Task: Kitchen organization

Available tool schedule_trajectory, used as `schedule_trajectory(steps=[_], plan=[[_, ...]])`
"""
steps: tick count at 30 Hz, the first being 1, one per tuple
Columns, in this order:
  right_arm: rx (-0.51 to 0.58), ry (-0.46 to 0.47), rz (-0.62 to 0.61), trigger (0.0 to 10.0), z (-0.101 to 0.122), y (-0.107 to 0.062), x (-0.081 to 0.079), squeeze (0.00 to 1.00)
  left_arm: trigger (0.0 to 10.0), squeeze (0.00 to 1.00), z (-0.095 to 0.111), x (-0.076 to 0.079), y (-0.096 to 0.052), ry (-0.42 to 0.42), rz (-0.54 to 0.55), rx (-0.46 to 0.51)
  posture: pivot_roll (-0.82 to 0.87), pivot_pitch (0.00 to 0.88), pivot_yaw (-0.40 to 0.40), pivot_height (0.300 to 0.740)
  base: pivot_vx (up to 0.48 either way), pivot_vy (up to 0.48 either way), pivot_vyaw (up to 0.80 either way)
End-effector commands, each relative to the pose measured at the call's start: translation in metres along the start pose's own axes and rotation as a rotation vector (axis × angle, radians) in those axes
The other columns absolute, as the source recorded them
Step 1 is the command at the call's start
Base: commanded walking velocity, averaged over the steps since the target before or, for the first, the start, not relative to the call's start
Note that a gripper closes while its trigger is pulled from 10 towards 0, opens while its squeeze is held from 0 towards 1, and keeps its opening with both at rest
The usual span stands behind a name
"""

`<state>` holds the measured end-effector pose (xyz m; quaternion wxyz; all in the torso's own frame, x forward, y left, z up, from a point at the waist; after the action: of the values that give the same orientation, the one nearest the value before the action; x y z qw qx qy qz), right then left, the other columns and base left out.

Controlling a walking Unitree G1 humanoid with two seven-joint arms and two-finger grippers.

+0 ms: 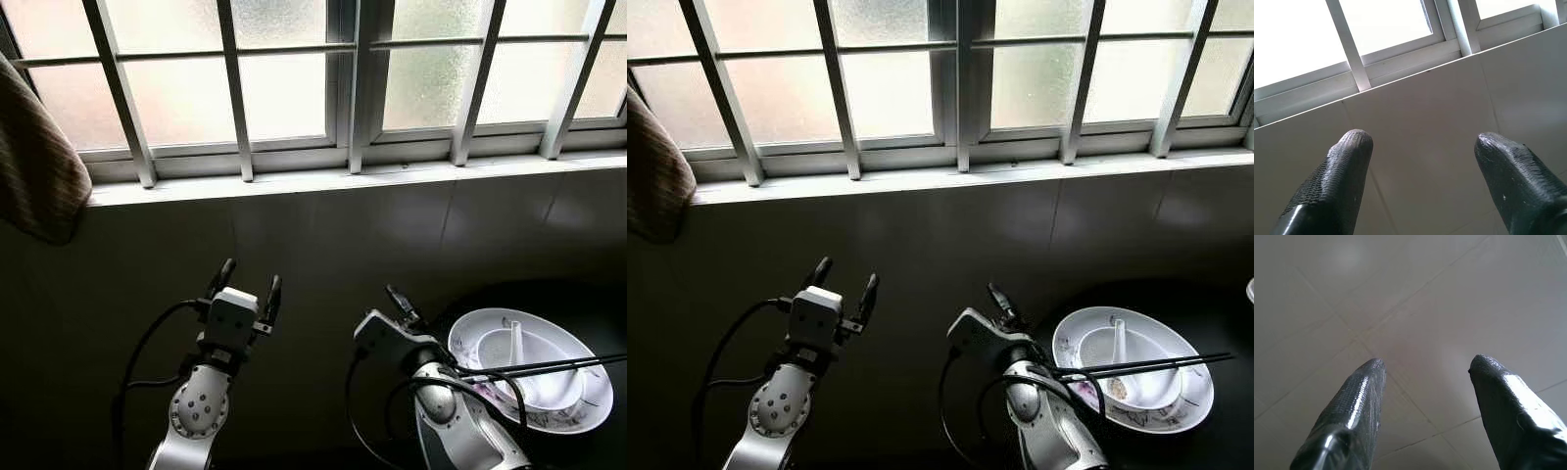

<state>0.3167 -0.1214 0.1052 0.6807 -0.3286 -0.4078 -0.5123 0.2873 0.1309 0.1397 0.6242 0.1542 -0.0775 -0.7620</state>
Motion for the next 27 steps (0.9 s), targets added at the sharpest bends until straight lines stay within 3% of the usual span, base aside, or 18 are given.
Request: schedule_trajectory(steps=[1, 4, 9, 15, 18, 21, 27], plan=[[-0.022, 0.014, -0.007, 10.0, -0.001, 0.002, 0.001, 0.0, 10.0, 0.0, -0.001, -0.002, 0.0, 0.006, -0.004, -0.01, -0.03, 0.0, 0.024, 0.74, 0.0, 0.0, 0.0], [-0.006, 0.081, -0.019, 10.0, 0.001, 0.003, 0.005, 0.0, 10.0, 0.0, -0.001, -0.003, -0.001, -0.01, 0.002, -0.008, -0.03, 0.0, 0.027, 0.74, 0.0, 0.0, 0.0], [0.088, 0.109, -0.06, 10.0, 0.017, 0.003, 0.013, 0.0, 10.0, 0.0, -0.004, -0.004, -0.001, -0.058, 0.021, -0.029, -0.03, 0.0, 0.026, 0.74, 0.0, 0.0, 0.0], [0.118, 0.193, -0.057, 10.0, 0.023, 0.003, 0.014, 0.0, 10.0, 0.0, -0.004, -0.004, -0.001, -0.059, 0.012, -0.027, -0.03, 0.0, 0.026, 0.74, 0.0, 0.404, 0.0], [0.099, 0.207, -0.062, 10.0, 0.02, 0.004, 0.015, 0.0, 10.0, 0.0, -0.003, -0.004, -0.001, -0.062, 0.015, -0.019, -0.03, 0.0, 0.026, 0.74, 0.0, 0.0, -0.8], [0.059, 0.125, -0.092, 10.0, 0.012, 0.004, 0.019, 0.0, 10.0, 0.0, -0.003, -0.004, -0.002, -0.06, 0.011, -0.017, -0.03, 0.0, 0.026, 0.74, 0.0, 0.0, -0.8], [0.064, 0.158, -0.101, 10.0, 0.011, 0.004, 0.022, 0.0, 10.0, 0.0, -0.003, -0.003, -0.002, -0.061, 0.008, -0.022, -0.03, 0.0, 0.025, 0.74, 0.0, 0.0, -0.79]])
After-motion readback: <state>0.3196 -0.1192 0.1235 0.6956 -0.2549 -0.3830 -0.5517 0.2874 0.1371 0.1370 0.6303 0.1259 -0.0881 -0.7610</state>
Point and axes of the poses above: a point about 5 cm out from each wrist's last joint towards the gripper, its own y axis pointing out of the wrist towards the gripper, its own z axis along the axis of the wrist's last joint, x = y × z, the point moved 1 cm from there along y, pointing out of the wrist towards the gripper, and after that the axes turned 9 degrees about -y, right-handed, at the moved point
